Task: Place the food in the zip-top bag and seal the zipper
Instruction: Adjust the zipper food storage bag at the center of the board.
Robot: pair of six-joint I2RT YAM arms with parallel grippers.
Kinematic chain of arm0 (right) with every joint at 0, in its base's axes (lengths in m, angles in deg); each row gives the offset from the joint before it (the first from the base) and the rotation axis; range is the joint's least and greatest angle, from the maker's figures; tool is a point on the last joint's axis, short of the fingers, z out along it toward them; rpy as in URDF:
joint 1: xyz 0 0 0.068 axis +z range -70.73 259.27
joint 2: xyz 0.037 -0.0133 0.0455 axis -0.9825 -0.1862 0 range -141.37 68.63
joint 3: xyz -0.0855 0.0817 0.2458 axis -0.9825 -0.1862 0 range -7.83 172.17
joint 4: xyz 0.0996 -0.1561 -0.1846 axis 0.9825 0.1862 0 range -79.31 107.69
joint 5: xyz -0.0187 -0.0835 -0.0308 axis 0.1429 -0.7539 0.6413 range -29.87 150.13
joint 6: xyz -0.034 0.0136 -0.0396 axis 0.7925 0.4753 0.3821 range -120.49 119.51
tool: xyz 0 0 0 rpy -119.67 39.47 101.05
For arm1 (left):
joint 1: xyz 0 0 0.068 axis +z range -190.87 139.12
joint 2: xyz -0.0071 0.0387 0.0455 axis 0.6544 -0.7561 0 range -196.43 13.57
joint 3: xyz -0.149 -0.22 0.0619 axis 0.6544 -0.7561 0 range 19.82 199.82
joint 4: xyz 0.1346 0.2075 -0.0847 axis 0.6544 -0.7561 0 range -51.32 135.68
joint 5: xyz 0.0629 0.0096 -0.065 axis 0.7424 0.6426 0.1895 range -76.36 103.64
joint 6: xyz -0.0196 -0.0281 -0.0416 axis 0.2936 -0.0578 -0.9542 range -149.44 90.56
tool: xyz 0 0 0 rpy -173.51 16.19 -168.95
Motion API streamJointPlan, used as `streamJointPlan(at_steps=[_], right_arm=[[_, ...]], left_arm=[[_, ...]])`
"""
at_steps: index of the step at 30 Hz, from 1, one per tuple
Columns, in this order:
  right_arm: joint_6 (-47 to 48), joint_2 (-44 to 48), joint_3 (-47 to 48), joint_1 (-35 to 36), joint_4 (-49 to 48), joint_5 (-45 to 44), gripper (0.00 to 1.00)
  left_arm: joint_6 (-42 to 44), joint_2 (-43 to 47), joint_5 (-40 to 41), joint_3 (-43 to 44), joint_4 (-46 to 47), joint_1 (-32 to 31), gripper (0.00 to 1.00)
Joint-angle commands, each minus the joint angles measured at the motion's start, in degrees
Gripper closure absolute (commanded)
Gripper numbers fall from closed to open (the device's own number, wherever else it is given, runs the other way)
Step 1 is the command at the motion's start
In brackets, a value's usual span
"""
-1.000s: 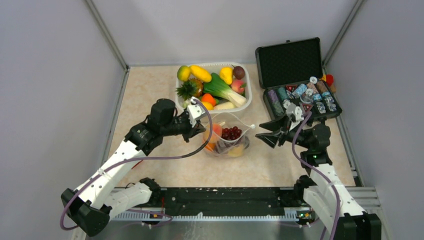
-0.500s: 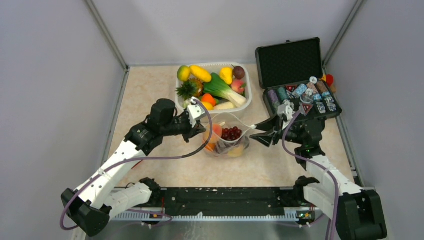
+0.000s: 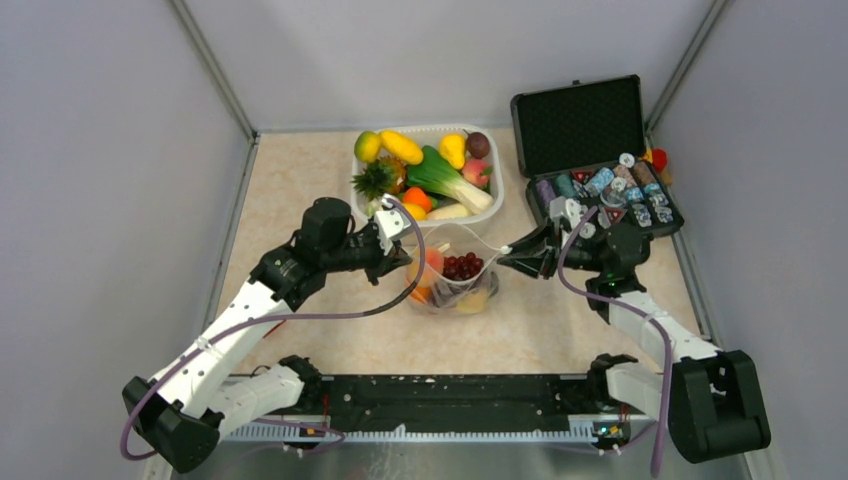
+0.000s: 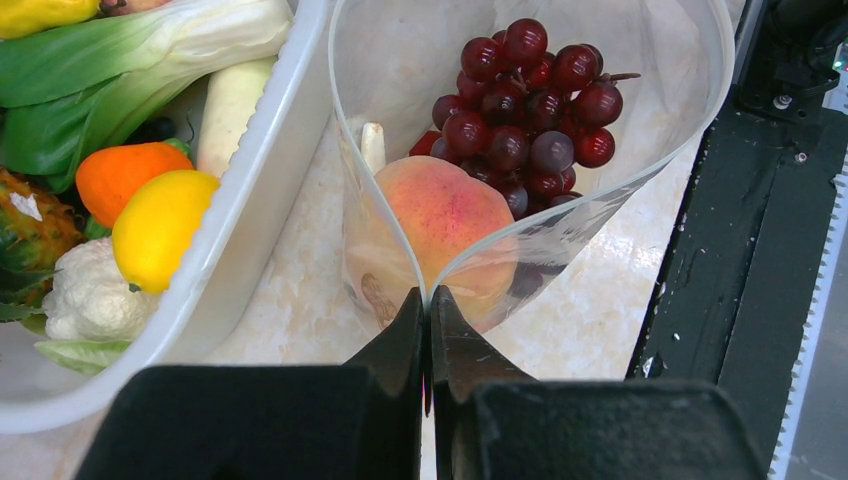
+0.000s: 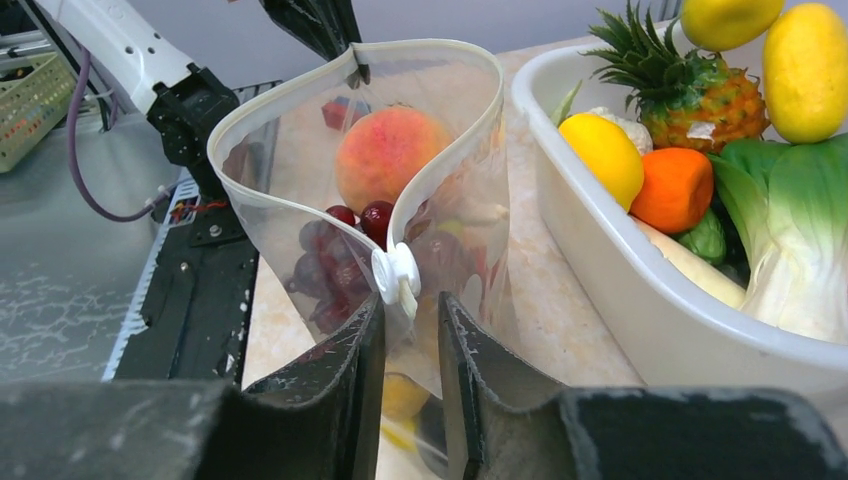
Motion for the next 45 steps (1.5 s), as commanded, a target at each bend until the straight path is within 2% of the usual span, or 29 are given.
streamJointPlan(at_steps=[1, 4, 6, 7, 11, 18, 23, 29, 32, 33, 34, 35, 37, 40, 42, 45], right_arm=[[3.1, 1.0, 2.0, 0.5, -0.5, 2.6, 0.77], [2.6, 1.9, 1.5, 0.5, -0.7, 2.4, 0.8], [2.5, 2.7, 1.4, 0.5, -0.3, 1.9, 0.65], [2.8, 3.1, 1.3, 0.5, 0.2, 1.4, 0.61], [2.9, 3.2, 1.6, 0.9, 0.7, 0.5, 0.6], [4.6, 1.0, 1.6, 3.5, 2.3, -2.4, 0.72], [2.7, 1.8, 0.7, 3.6, -1.9, -4.4, 0.91], [4.2, 2.1, 0.9, 3.6, 1.5, -4.0, 1.0], [4.7, 2.8, 0.6, 3.6, 3.9, -5.0, 1.0], [4.7, 3.1, 0.5, 3.6, 4.4, -5.3, 1.0], [4.8, 3.6, 0.5, 3.6, 5.5, -6.4, 1.0], [5.0, 4.3, 0.4, 3.6, 6.3, -7.1, 1.0], [5.6, 5.3, 0.3, 3.6, 8.0, -7.7, 1.0], [6.6, 6.7, 0.4, 3.5, 10.0, -8.5, 1.0], [7.0, 7.4, 0.6, 3.5, 10.9, -9.0, 1.0], [6.9, 7.8, 0.7, 3.8, 11.3, -9.3, 1.0]], left_arm=[[0.3, 0.2, -1.2, 0.2, 3.5, 0.1, 1.0], [0.2, 0.1, -1.3, 0.2, 3.4, 0.1, 1.0], [0.2, 0.1, -1.4, 0.1, 3.3, 0.1, 1.0], [0.2, 0.0, -1.5, 0.2, 3.3, 0.1, 1.0], [0.1, -0.2, -1.5, 0.3, 3.3, 0.1, 1.0], [0.1, -0.2, -1.5, 0.3, 3.2, 0.1, 1.0], [0.2, -0.2, -1.5, 0.2, 3.0, 0.1, 1.0], [-0.2, -0.1, -0.5, 0.5, 2.8, 0.1, 1.0], [-2.0, 0.1, 3.7, 1.0, 3.2, 0.1, 0.89], [-2.3, 0.3, 5.1, 1.2, 3.3, 0.1, 0.71], [-3.1, 0.7, 6.6, 1.5, 3.6, 0.1, 0.44], [-4.2, 1.1, 7.7, 2.0, 3.8, 0.1, 0.29], [-5.5, 2.1, 7.4, 3.2, 4.4, 0.1, 0.22], [-8.8, 3.1, 3.5, 4.7, 8.4, 0.1, 0.04], [-12.0, 2.2, -0.5, 6.5, 11.6, 0.0, 0.01], [-15.7, -2.1, -5.9, 11.3, 14.8, -2.2, 0.02]])
